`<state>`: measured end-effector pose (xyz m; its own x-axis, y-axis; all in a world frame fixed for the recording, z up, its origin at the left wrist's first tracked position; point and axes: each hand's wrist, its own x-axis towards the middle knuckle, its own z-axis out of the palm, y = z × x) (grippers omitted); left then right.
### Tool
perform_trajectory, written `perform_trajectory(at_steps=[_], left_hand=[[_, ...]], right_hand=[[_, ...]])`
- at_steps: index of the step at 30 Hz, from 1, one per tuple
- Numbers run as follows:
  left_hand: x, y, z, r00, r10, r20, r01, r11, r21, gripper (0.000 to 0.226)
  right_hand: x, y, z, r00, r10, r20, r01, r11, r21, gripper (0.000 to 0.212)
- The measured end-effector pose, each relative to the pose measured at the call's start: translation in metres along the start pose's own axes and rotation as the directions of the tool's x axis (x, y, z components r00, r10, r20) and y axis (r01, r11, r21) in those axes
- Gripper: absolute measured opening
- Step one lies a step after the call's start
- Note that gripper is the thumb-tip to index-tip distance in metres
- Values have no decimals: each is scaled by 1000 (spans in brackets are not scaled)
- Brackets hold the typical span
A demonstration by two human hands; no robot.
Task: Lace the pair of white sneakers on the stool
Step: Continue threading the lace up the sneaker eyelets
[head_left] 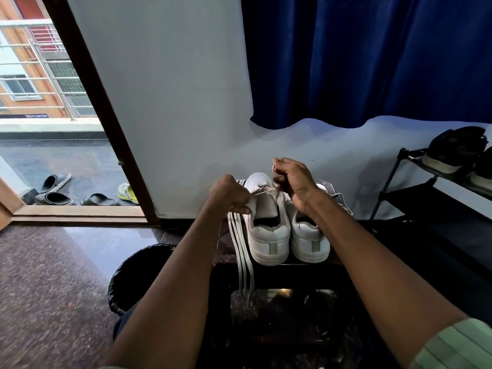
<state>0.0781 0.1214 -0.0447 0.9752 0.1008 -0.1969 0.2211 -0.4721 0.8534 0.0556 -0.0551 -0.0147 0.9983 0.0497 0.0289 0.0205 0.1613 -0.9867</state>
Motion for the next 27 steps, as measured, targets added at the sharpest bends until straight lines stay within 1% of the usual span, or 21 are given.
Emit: perform_trajectory(at_steps=[1,2,4,6,8,9,10,11,12,14,15,16,17,18,19,21,22,24,25,26,27], left_hand=[[1,-1,2,1000,-3,3,3,1000,4,23],[0,1,2,1000,3,-2,-3,1000,-4,25],[-1,1,2,999,30,-32,-29,1000,9,25],[-5,1,1,998,52,-24,-51,998,39,19],[-3,1,0,999,50,-18,-49,998,37,14],[-2,0,0,999,41,-15,-40,999,34,13],[-2,0,-1,999,40,-15,-40,998,44,11],[0,0,-2,999,44,-20,-43,998,53,11],[1,-1,-2,998,50,-27,-48,997,61,12],[2,-1,-1,999,36,-15,-35,998,54,11],[2,-1,0,999,32,-6,-31,998,60,12],[2,0,0,1000,31,6,-31,997,69,17],[1,1,0,999,30,15,-31,997,74,23],[0,2,1,999,29,21,-30,997,76,27],[-2,3,1,999,28,25,-30,996,80,29],[-5,5,2,999,32,24,-34,996,85,29],[-6,6,2,999,36,19,-37,995,87,28],[-6,6,1,999,40,7,-40,995,95,27],[-6,6,0,999,39,3,-39,995,95,27],[-6,6,-1,999,36,1,-36,995,88,27],[-6,6,-1,999,33,0,-33,996,78,26]], right_hand=[[0,2,-1,997,-68,-28,62,983,-175,27],[1,5,-1,988,-156,-20,133,897,-421,24],[1,10,3,964,-242,113,239,595,-767,28],[2,11,8,947,-232,223,299,378,-876,32],[3,13,8,943,-209,259,305,232,-924,19],[5,16,7,945,-202,257,296,198,-934,14],[6,18,6,948,-196,252,293,218,-931,10],[8,21,6,951,-199,236,292,323,-900,6],[9,21,7,961,-190,199,269,501,-822,6],[6,13,10,986,-157,53,165,882,-442,20],[3,7,12,995,-99,1,97,971,-219,23],[0,3,12,998,-53,-25,50,994,-99,25],[-3,-1,13,999,-37,-34,34,994,-103,24],[-5,-2,12,998,-58,-37,48,969,-244,19],[-6,-2,10,995,-95,-15,78,884,-461,11],[-10,1,8,984,-157,90,159,511,-845,20],[-10,3,9,973,-174,148,198,321,-926,23],[-10,4,13,961,-206,186,215,127,-968,19],[-9,6,14,957,-215,196,219,88,-972,17],[-6,10,13,955,-229,188,218,114,-969,14],[-3,14,12,958,-234,165,214,206,-955,9]])
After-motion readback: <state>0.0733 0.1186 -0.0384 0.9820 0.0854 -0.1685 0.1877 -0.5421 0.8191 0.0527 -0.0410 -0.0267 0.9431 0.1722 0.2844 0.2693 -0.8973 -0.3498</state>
